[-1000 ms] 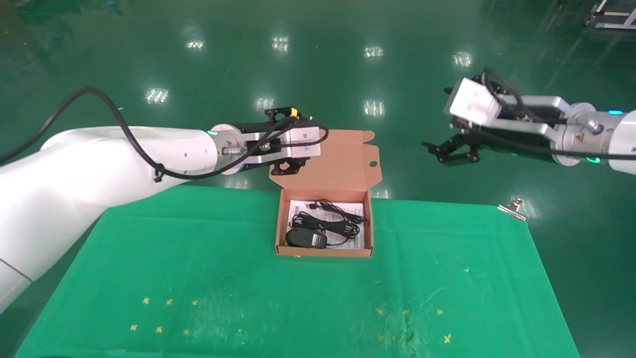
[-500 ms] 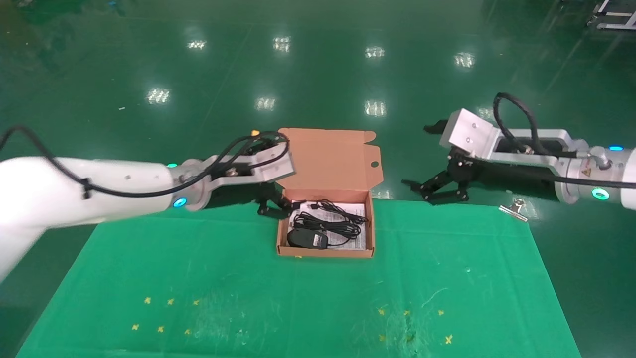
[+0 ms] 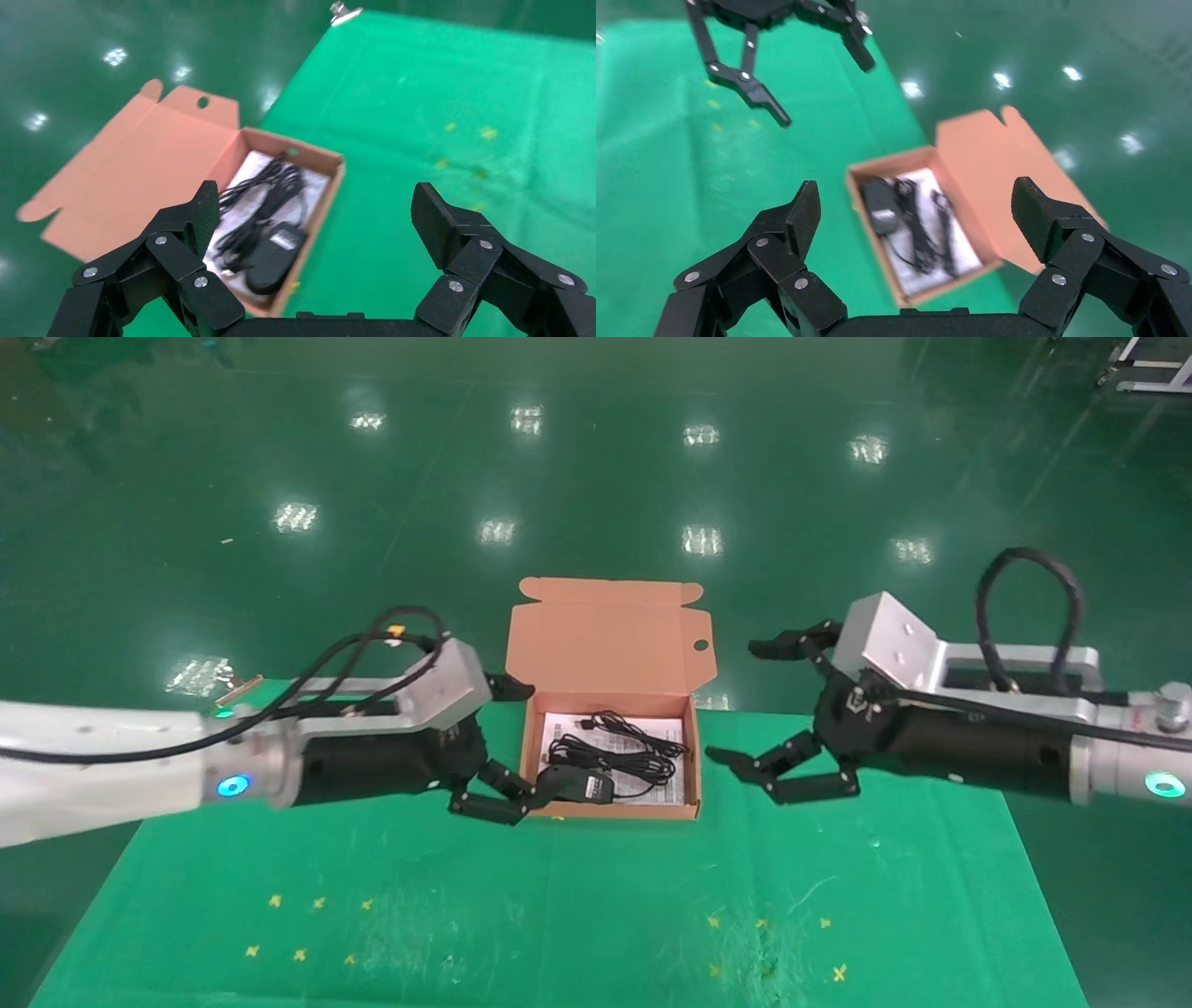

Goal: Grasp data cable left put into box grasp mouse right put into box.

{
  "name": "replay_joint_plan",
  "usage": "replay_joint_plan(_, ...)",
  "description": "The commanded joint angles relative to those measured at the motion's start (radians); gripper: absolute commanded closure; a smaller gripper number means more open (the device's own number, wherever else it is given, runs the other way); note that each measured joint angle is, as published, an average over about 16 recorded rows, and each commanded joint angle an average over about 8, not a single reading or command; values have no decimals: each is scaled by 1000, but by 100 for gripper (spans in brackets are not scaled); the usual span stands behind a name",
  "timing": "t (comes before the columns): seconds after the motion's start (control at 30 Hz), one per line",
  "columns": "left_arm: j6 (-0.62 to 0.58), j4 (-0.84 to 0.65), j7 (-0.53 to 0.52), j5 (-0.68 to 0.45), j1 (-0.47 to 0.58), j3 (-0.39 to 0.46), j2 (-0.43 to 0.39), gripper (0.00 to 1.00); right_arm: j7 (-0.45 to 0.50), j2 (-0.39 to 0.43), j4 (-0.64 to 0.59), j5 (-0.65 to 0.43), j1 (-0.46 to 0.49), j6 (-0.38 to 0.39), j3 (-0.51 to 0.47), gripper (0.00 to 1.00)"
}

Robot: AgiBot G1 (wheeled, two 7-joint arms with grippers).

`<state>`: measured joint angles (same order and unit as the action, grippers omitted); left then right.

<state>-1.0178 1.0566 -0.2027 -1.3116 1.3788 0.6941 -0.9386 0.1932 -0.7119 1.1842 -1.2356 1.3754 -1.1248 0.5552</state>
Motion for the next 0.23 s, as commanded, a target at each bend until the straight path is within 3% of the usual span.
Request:
replay_joint_plan(0.03, -32, 15, 1, 39, -20, -28, 22, 0, 0, 6, 6, 31, -19, -23, -17, 0)
replay_joint_plan(0.23, -103, 49, 3, 125, -65, -89, 70, 0, -1, 20, 20, 101, -60, -74, -55, 0)
